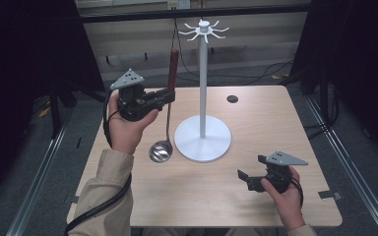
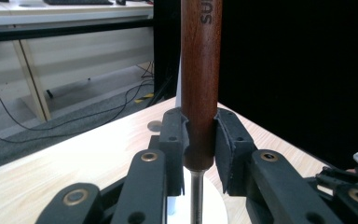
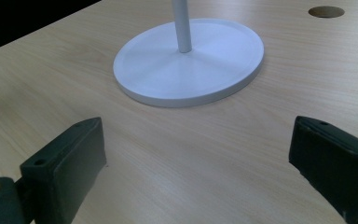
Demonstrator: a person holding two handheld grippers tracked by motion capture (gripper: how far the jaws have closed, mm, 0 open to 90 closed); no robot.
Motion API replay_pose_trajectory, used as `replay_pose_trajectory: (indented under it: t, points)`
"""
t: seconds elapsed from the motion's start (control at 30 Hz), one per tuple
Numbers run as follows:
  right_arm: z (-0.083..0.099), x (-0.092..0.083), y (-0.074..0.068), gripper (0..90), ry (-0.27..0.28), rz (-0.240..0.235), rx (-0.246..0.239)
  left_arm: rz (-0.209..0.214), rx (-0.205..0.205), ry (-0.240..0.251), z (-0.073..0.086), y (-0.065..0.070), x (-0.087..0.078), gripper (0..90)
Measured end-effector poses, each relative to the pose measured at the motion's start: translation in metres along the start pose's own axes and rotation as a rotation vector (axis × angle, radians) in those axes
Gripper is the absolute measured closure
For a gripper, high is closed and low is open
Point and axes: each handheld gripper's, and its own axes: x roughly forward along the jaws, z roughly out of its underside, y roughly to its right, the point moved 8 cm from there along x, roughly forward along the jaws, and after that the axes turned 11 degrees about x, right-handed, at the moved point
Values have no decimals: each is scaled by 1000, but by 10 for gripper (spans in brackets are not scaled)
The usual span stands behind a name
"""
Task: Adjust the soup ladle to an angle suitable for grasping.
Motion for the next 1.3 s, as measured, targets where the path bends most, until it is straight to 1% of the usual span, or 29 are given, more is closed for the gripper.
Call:
replay_pose_trajectory:
  t: [0.13, 0.2, 0.27, 0.3, 0.5, 0.57, 0.73, 0.8, 0.87, 0.97, 1.0, 1.23, 1.3]
  points:
    - [0, 0, 0, 30, 2, 1, 1, -7, 15, 28, -11, 2, 1, 746]
    - [0, 0, 0, 30, 1, -1, 3, 4, 16, 44, -16, 4, 2, 746]
    - [-1, 0, 0, 30, 3, 1, 3, -5, 18, 46, -18, 4, 3, 746]
    - [-1, 0, 0, 30, 3, 0, 3, 1, 18, 48, -19, 5, 4, 746]
    - [-1, 0, -1, 30, 1, -5, -5, -3, 23, 53, -24, 7, 11, 746]
    - [-1, 0, -1, 30, 2, -5, -5, -1, 31, 58, -27, 9, 14, 746]
    - [-1, 0, -1, 30, 2, -6, -6, 2, 29, 60, -29, 8, 17, 746]
    - [-1, 0, -2, 30, 1, -6, -2, -4, 22, 63, -30, 6, 19, 746]
    - [-1, 0, -2, 30, 2, -7, -3, -2, 25, 69, -31, 4, 20, 745]
    - [-1, 0, -2, 30, 1, -6, -10, 0, 17, 74, -33, 5, 21, 746]
    - [-1, 0, -2, 30, 1, -8, -8, 0, 22, 69, -33, 5, 21, 746]
    - [-1, 0, -2, 30, 1, -9, -9, 10, 8, 70, -31, 7, 31, 745]
    - [-1, 0, -3, 30, 2, -9, -6, 7, 5, 82, -30, 7, 35, 745]
